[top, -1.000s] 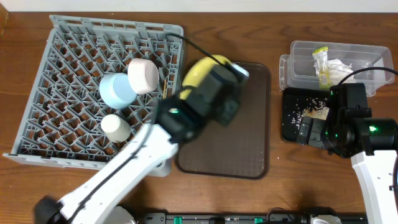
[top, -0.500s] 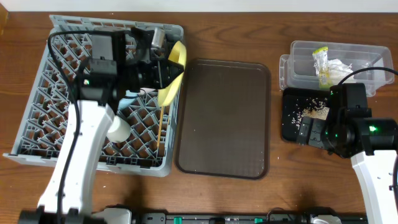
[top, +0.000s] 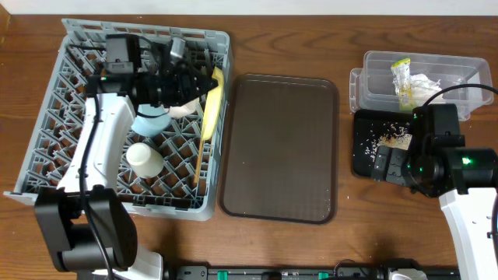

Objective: Sort waste into correct bins and load items into the dishwasher

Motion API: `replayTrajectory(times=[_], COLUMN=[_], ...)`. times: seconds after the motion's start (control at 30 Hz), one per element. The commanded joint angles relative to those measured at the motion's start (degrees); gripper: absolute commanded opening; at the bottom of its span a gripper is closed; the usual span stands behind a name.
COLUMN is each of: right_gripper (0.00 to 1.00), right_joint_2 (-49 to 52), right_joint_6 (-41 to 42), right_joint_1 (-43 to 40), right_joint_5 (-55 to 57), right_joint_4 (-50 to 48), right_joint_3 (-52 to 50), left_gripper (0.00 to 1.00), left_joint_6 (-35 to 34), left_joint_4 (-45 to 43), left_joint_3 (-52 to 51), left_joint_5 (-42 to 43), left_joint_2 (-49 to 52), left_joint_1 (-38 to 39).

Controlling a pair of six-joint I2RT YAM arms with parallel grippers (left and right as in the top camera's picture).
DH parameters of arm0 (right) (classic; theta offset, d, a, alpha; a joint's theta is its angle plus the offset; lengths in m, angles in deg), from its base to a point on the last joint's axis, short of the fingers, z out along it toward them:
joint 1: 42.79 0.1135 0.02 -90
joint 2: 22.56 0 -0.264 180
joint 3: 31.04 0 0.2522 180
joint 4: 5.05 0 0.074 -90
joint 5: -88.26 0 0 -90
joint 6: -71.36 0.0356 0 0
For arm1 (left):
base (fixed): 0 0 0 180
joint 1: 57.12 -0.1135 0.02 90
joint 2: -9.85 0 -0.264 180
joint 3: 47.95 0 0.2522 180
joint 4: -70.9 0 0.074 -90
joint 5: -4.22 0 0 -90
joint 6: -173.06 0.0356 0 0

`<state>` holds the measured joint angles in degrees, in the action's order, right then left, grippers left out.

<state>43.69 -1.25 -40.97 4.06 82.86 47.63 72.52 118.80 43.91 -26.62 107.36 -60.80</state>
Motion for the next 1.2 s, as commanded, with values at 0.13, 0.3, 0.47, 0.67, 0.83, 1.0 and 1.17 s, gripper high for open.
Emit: replayTrajectory(times=[0.13,0.3,0.47,0.67,0.83,1.0,1.17], right_gripper=[0.99,0.99,0.99,0.99,0.99,0.99,0.99], right_joint_2=[-0.26,-0.26,0.07,4.70,10.27,8.94,1.66], right_joint_6=[-0.28,-0.35,-8.17,-10.34,-10.64,-7.91,-6.71], right_joint_1=[-0.52,-0.46,1.68,3.15,3.08,3.08,3.13], right_joint_5=[-0.07,-1.84,-13.25,-11.69,-11.65,-11.65,-10.49], right_joint_4=[-0.68,-8.72,-25.31,-29.38,-21.29,-17.81,-21.27], right_joint_3=[0.87,0.87,0.87,0.87,0.74,-2.67,-9.97], left_gripper=[0.58,0.65,0.71,0.79,0.80,0.80,0.80], left_joint_6=[0.15,1.95,2.08,1.64,0.79,1.09,1.92], left_joint_4=[0.39,5.51,14.19,30.99,38.97,37.64,31.87], left_joint_3=[-0.22,-0.22,-0.24,-0.31,-2.14,-7.52,-15.17], left_joint_5=[-0.85,-14.32,-33.20,-51.52,-52.57,-52.57,-52.57], left_joint_2=[-2.51,-7.98,-14.16,-16.00,-16.09,-22.03,-34.51], left_joint_1=[-4.85,-5.33,-1.97,4.70,6.38,6.40,6.40])
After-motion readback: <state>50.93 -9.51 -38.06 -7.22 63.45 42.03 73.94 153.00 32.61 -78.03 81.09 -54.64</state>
